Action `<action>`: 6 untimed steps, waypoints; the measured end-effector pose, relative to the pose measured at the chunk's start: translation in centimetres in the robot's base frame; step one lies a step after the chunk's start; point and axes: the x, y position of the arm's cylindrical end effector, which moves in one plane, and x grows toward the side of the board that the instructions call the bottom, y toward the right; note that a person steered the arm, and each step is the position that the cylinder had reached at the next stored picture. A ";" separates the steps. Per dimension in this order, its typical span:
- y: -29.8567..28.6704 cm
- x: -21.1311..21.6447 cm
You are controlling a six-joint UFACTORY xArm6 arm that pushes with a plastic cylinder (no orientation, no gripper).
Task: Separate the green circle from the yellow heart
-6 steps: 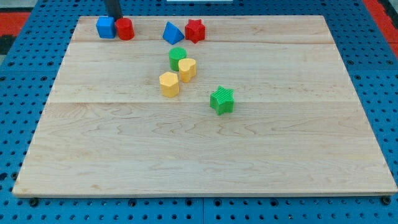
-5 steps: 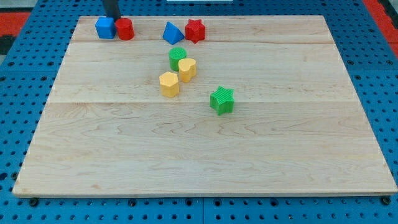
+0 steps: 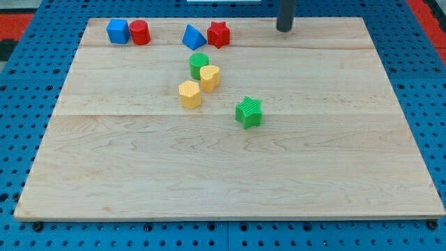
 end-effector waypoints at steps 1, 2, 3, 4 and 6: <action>-2.2 5.2; -2.6 6.1; -4.5 6.0; -9.0 6.1; -17.9 8.4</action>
